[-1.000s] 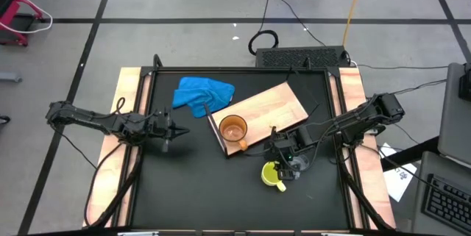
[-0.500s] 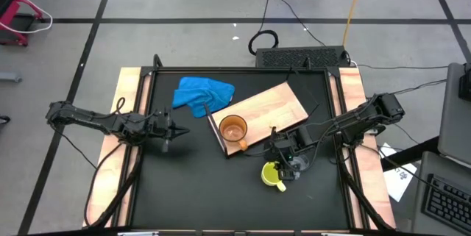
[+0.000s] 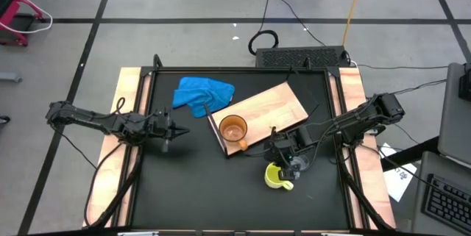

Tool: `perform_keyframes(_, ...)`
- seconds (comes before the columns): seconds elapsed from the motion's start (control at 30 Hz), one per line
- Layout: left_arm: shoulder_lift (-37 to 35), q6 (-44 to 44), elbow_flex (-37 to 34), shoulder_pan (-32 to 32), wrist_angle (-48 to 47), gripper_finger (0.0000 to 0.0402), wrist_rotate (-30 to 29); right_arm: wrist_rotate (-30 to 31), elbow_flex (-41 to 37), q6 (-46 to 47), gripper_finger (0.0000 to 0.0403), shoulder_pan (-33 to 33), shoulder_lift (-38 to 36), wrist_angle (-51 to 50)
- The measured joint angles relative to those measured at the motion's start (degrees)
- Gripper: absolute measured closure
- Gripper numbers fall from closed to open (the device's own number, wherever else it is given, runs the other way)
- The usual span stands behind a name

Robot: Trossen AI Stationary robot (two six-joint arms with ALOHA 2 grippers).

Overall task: Stack small to large cups/mugs on shelf
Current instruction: Put the yellow mug on the shelf

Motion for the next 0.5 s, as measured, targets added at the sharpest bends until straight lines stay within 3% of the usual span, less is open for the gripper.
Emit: perform_keyframes(0.5, 0.0, -0.1, 0.0, 0.0, 0.0, 0.0387, 0.0, 0.0, 0.0, 0.4, 0.0401, 0.0, 0.0, -0.1)
